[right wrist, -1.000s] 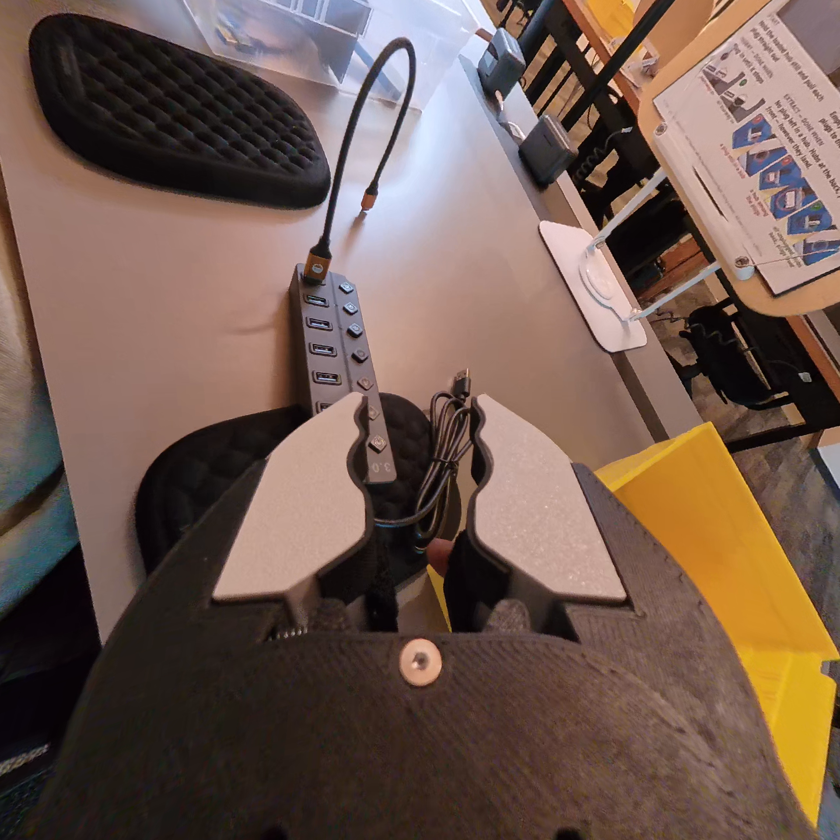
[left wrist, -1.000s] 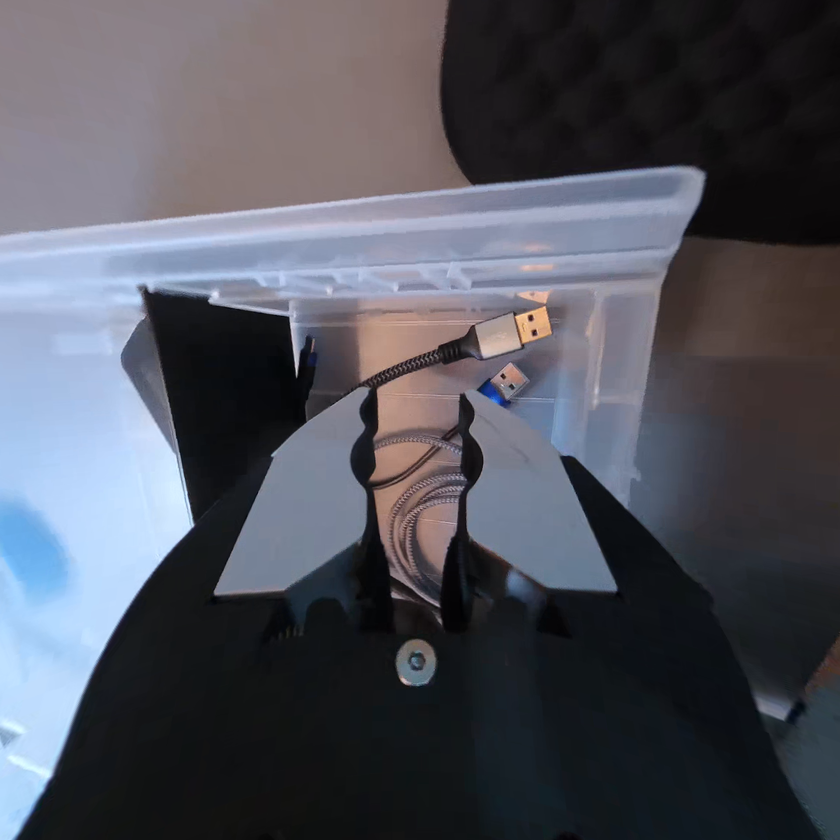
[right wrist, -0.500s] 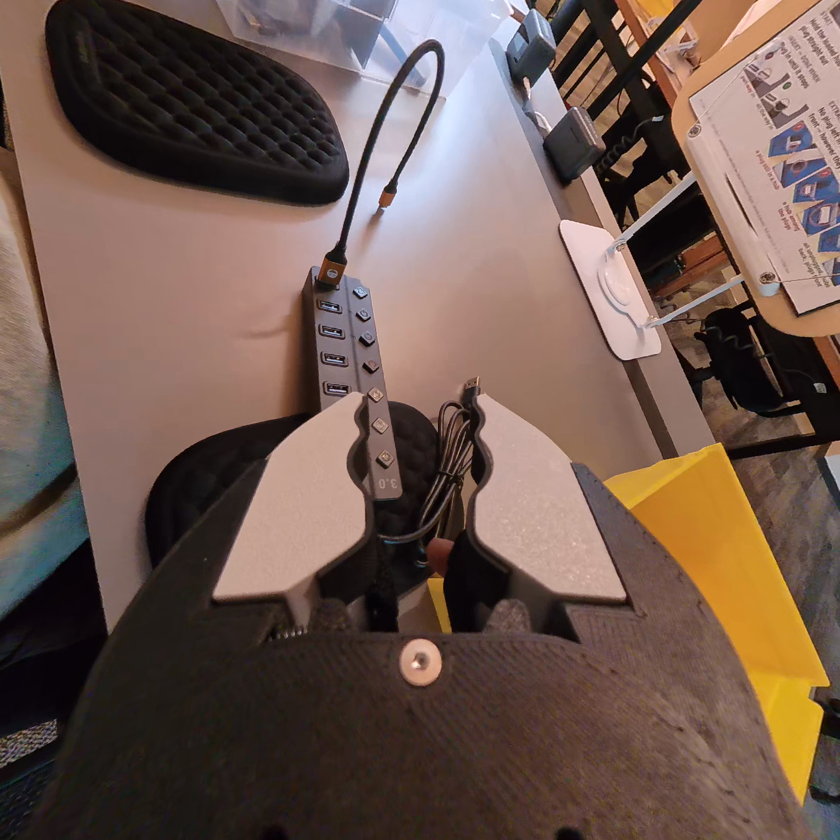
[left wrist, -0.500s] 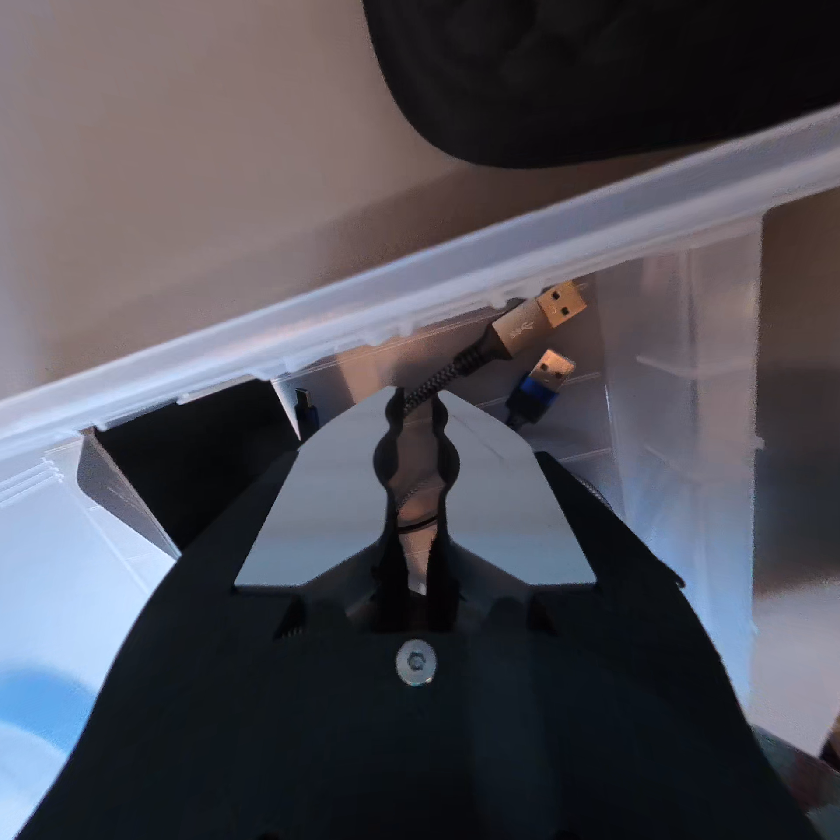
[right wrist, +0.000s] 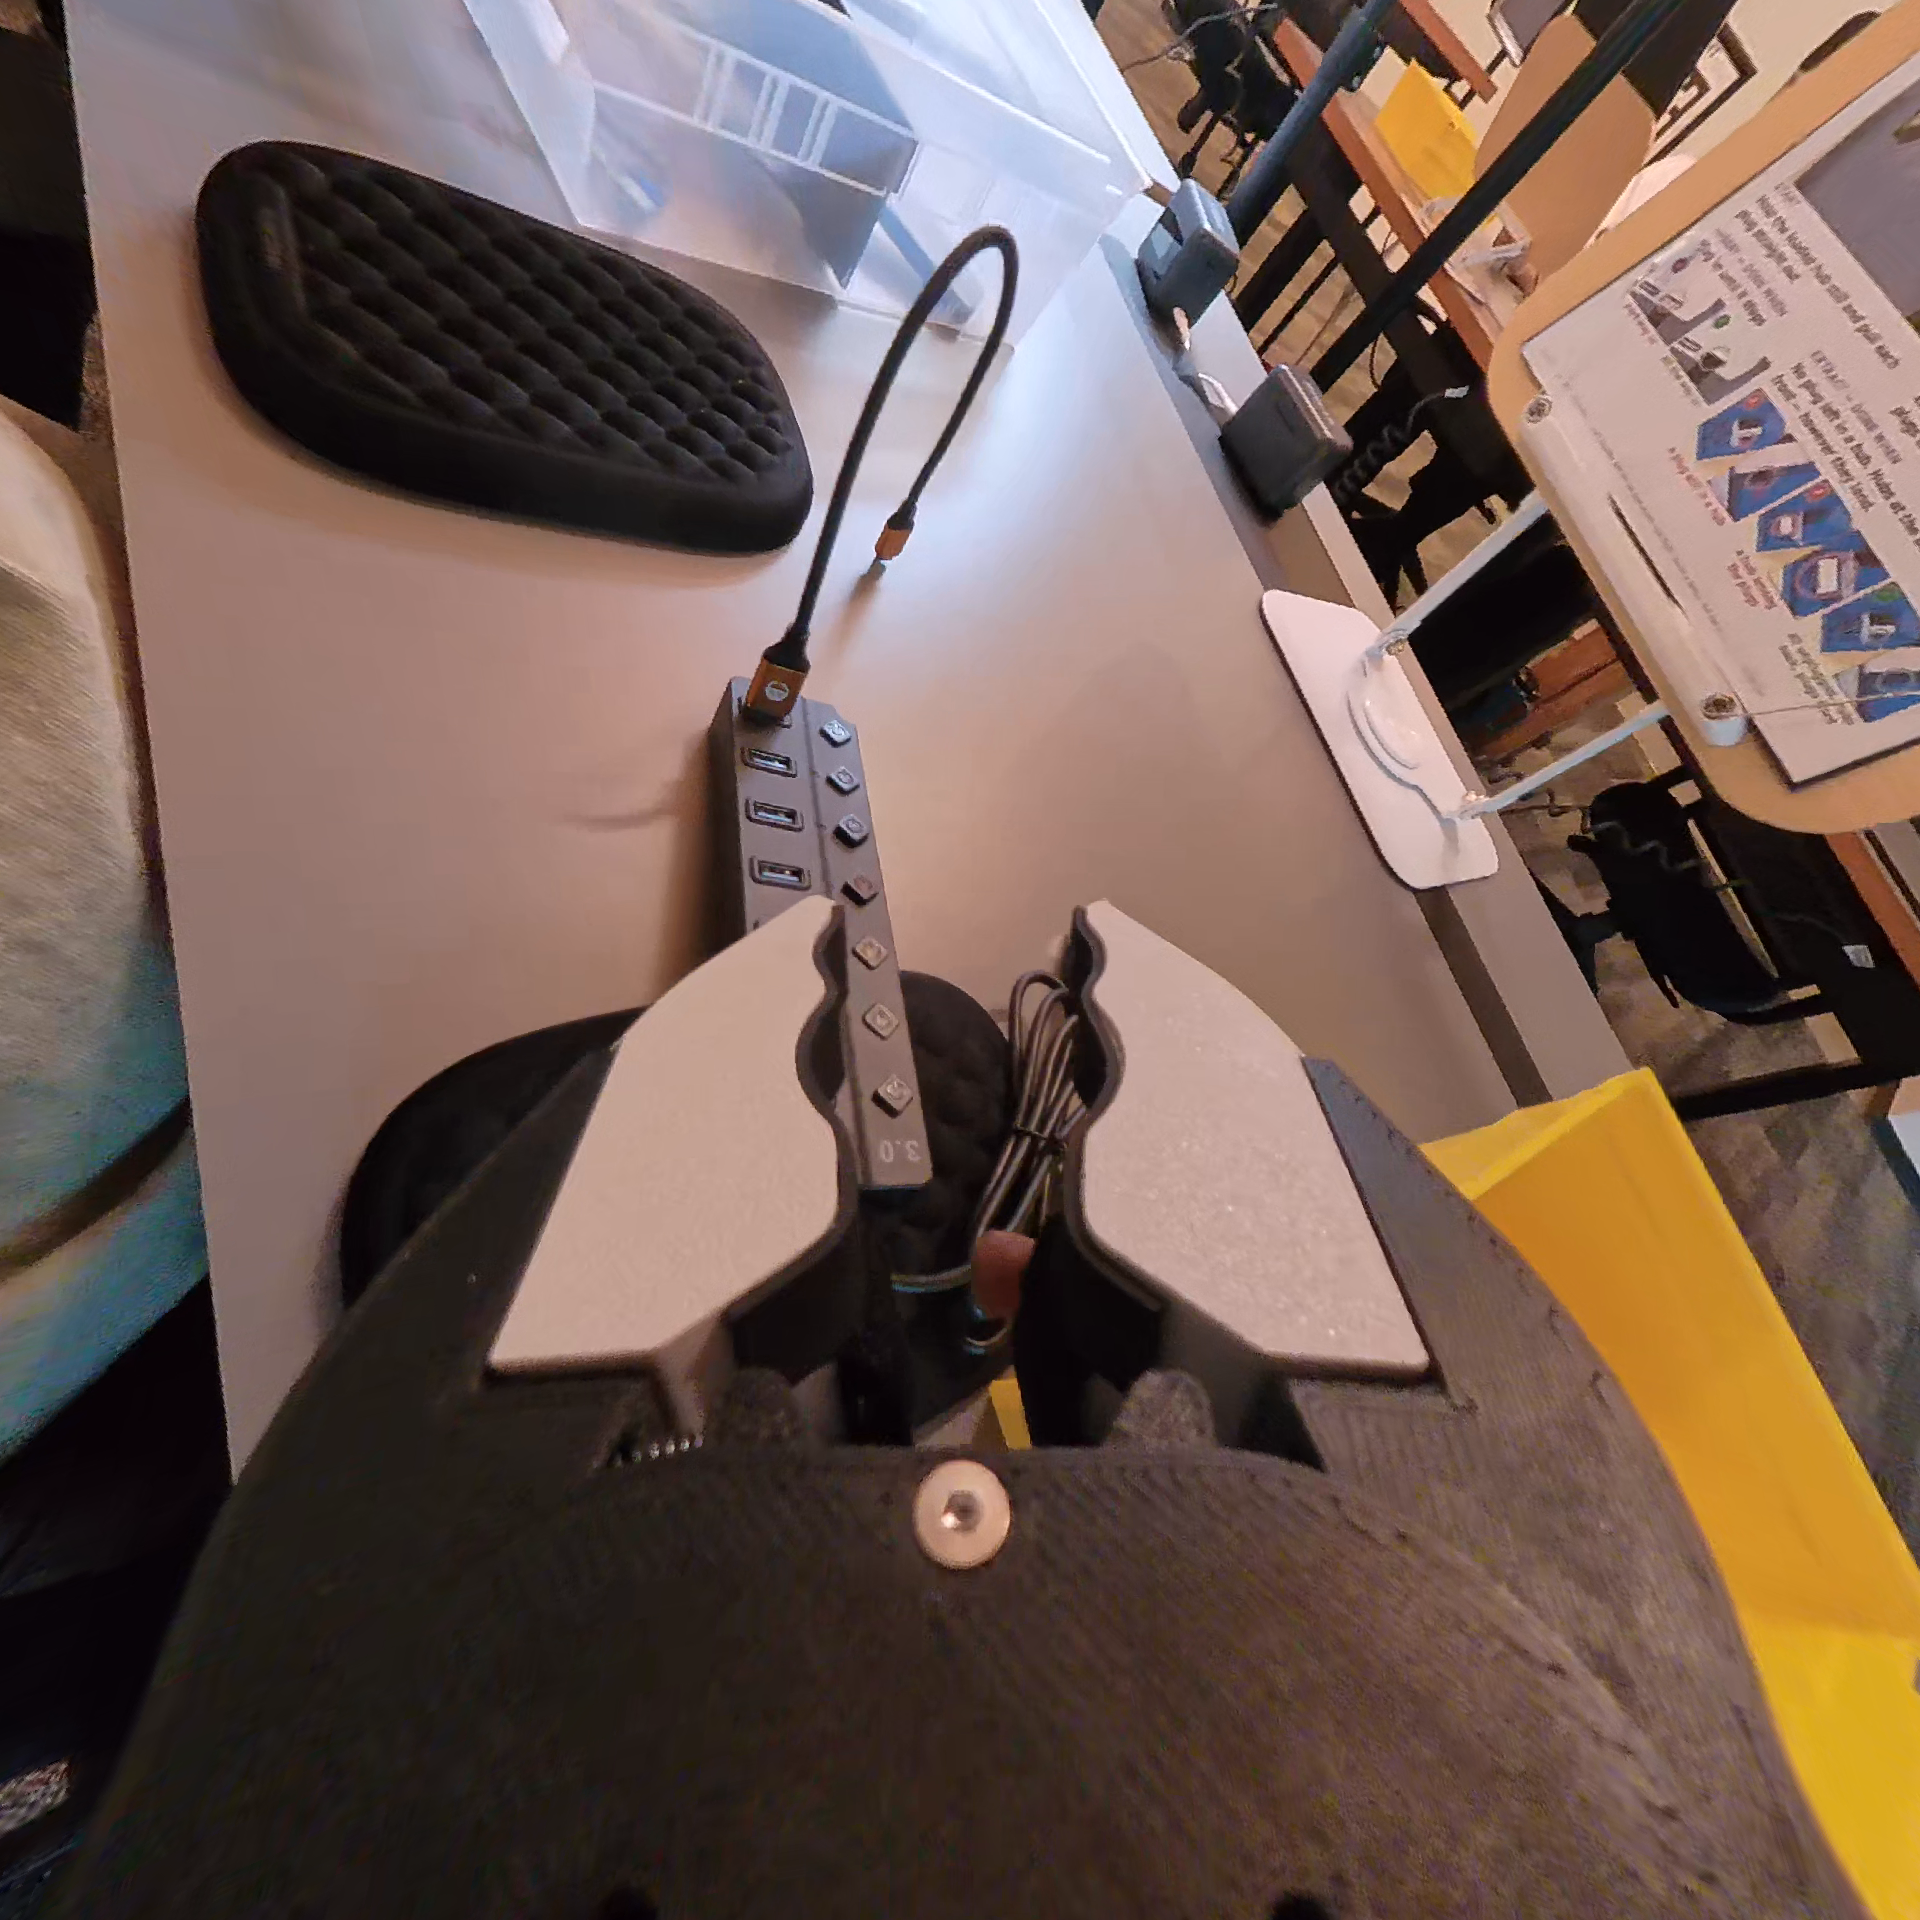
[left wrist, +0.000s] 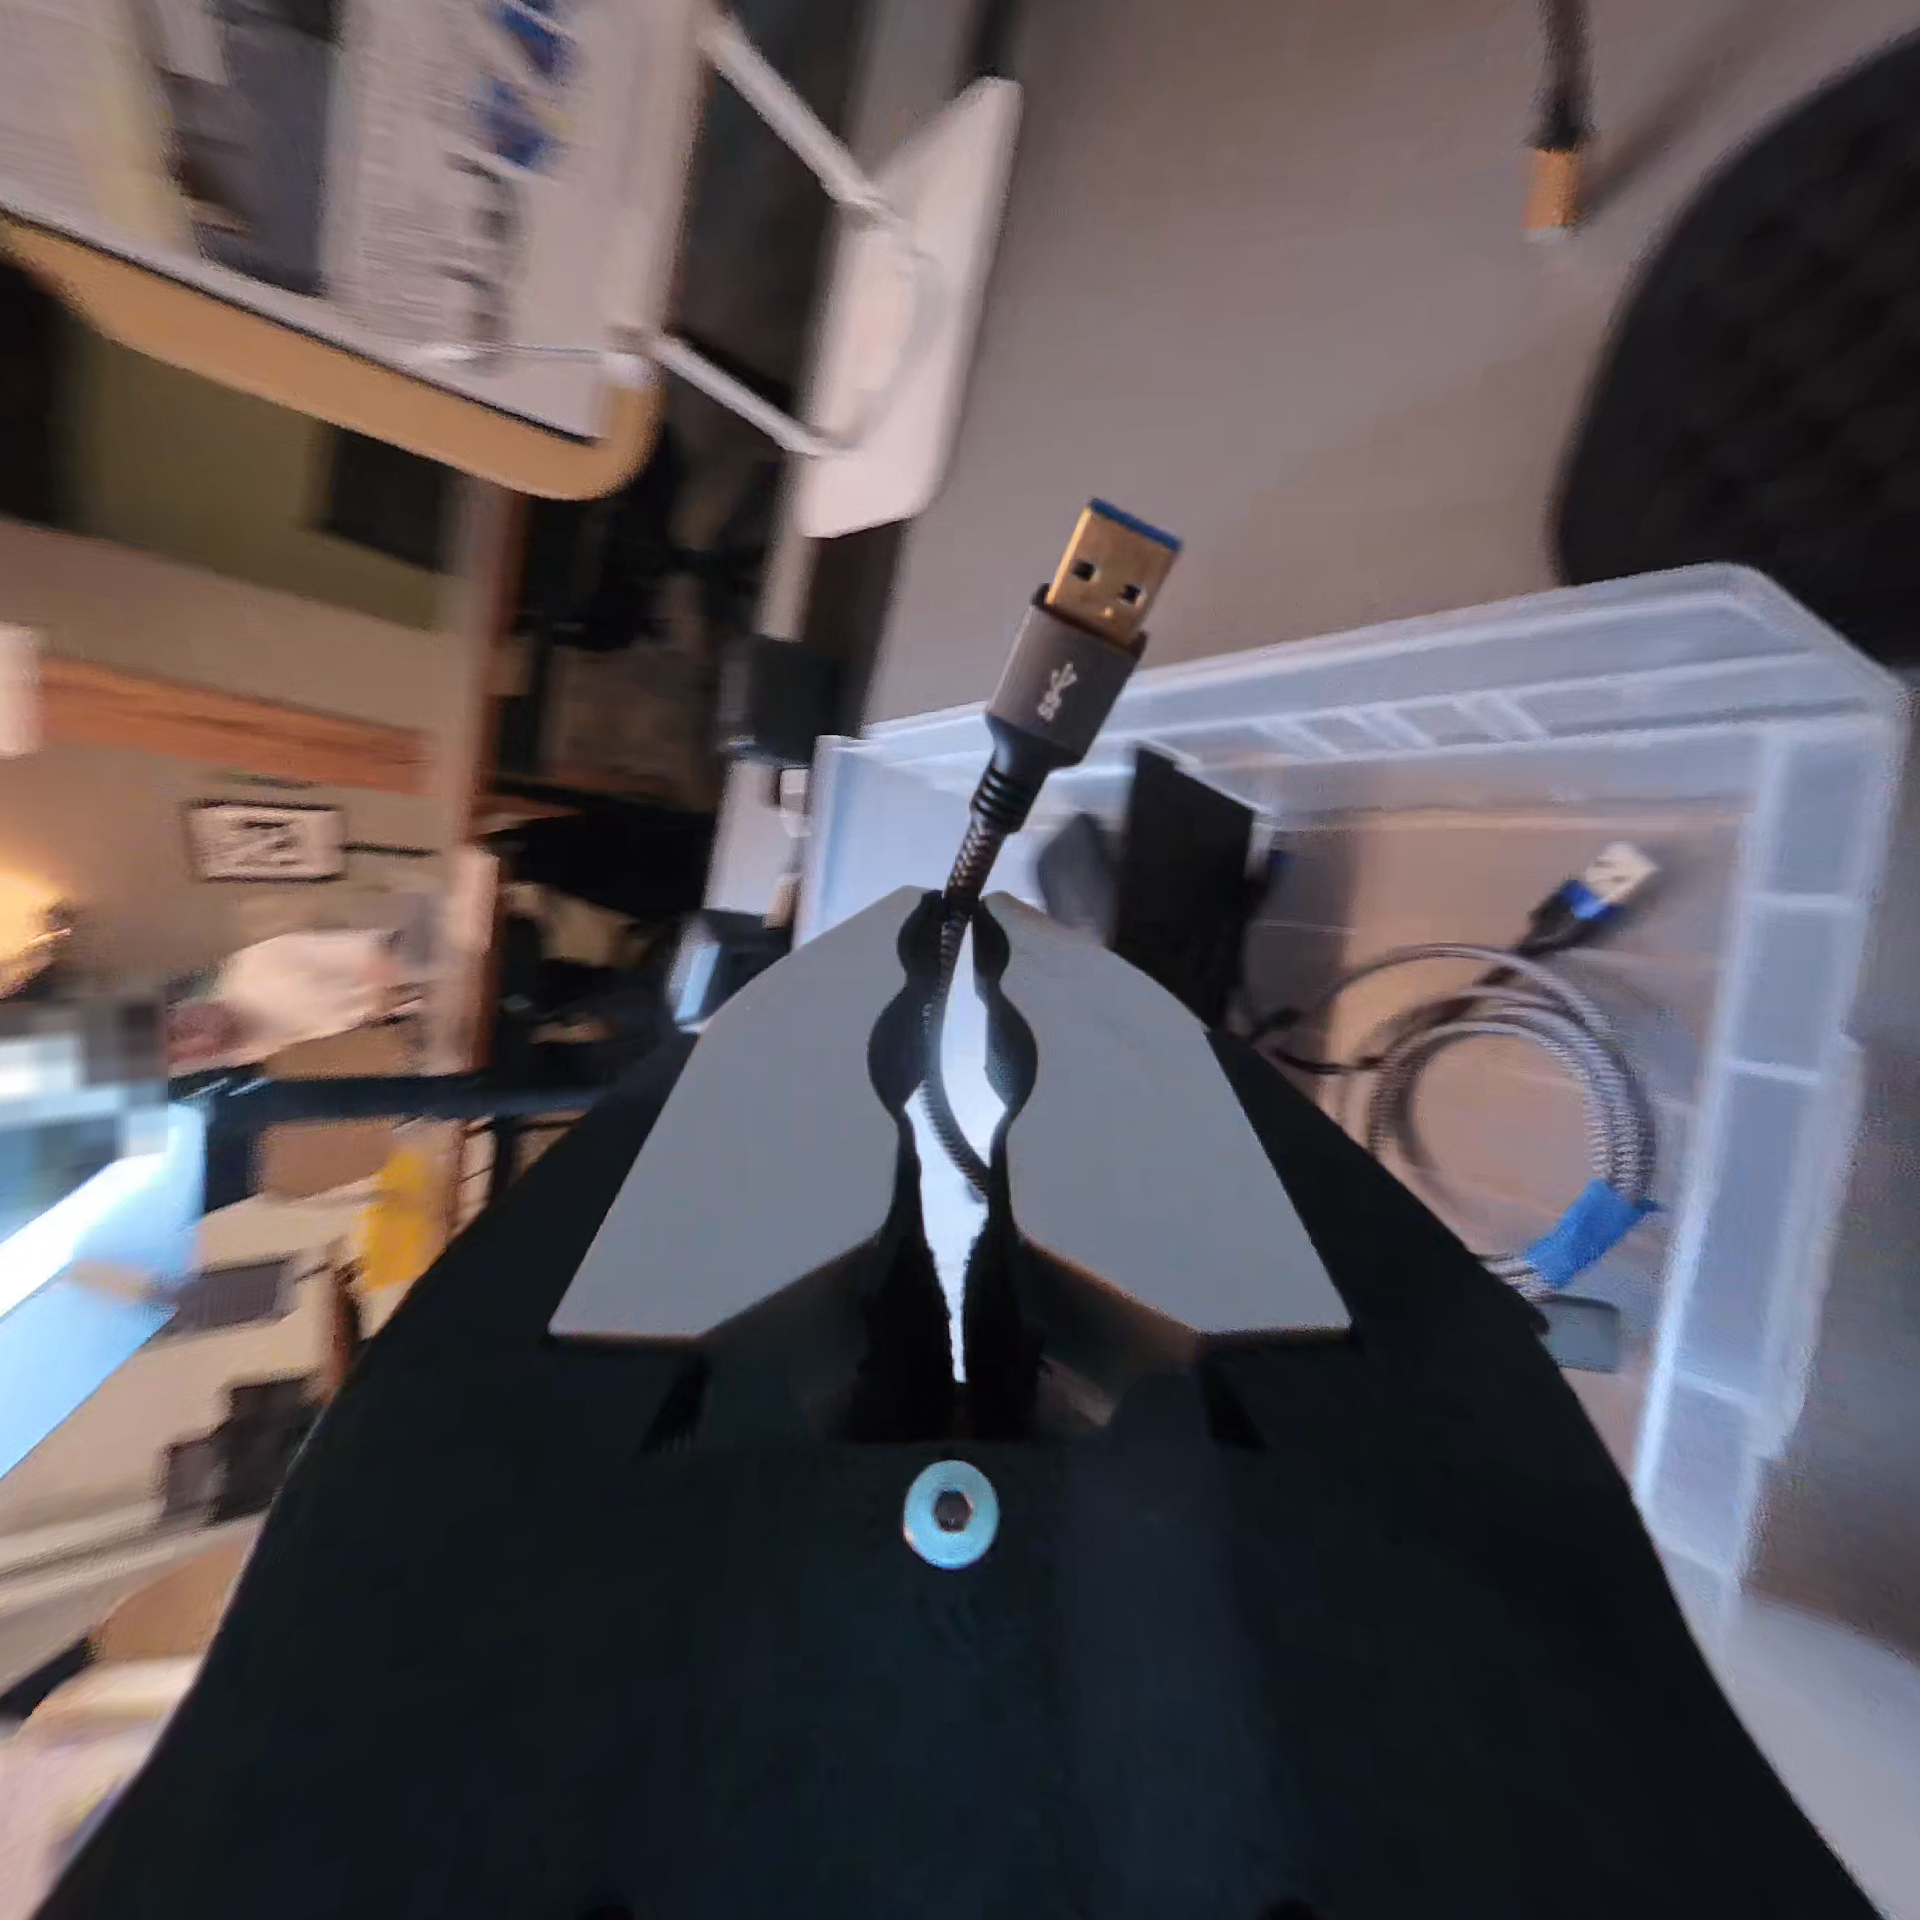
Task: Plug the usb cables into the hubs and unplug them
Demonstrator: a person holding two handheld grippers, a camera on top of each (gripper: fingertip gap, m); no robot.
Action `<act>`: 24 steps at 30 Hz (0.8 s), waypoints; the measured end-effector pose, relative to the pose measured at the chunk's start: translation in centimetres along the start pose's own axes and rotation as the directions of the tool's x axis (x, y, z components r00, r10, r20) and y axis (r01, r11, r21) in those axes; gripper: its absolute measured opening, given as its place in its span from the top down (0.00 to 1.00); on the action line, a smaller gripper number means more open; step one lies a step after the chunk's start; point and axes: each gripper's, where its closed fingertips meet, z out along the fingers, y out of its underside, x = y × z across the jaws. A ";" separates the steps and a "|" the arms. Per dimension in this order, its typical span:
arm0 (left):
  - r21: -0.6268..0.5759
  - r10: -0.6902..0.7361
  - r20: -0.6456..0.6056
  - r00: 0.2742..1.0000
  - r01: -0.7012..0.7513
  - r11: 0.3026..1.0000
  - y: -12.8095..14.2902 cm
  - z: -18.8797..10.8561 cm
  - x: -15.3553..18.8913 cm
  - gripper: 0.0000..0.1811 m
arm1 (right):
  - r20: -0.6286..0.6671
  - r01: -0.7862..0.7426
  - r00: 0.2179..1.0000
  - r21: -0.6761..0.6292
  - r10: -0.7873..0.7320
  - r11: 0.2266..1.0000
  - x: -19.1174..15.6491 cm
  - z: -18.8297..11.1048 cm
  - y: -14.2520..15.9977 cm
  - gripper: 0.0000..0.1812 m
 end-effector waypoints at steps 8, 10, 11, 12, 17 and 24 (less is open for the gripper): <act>0.247 -0.235 0.663 0.711 0.088 0.965 -6.7 -9.5 -6.3 0.97 | 0.014 0.090 0.996 0.109 -0.092 0.990 -1.1 1.6 -2.9 0.77; 0.231 -0.222 0.766 0.603 0.063 0.971 -7.7 -11.3 -6.7 0.97 | 0.006 0.118 0.993 0.133 -0.120 0.984 -1.3 1.9 -3.5 0.77; 0.219 -0.208 0.792 0.573 0.051 0.974 -8.4 -11.7 -6.7 0.97 | 0.000 0.124 0.992 0.148 -0.126 0.981 -1.4 2.1 -3.9 0.77; 0.214 -0.202 0.794 0.573 0.046 0.976 -9.1 -11.6 -6.4 0.97 | -0.008 0.130 0.991 0.171 -0.130 0.977 -1.4 2.2 -4.4 0.77; -0.036 0.059 0.895 0.442 -0.059 0.998 -10.8 -12.0 -7.4 0.97 | -0.045 0.183 0.983 0.244 -0.177 0.952 -1.8 3.0 -6.4 0.77; -0.173 0.181 0.876 0.447 -0.061 0.983 -6.3 -9.3 -9.6 0.98 | -0.031 0.175 0.984 0.243 -0.173 0.954 -2.0 3.6 -6.2 0.77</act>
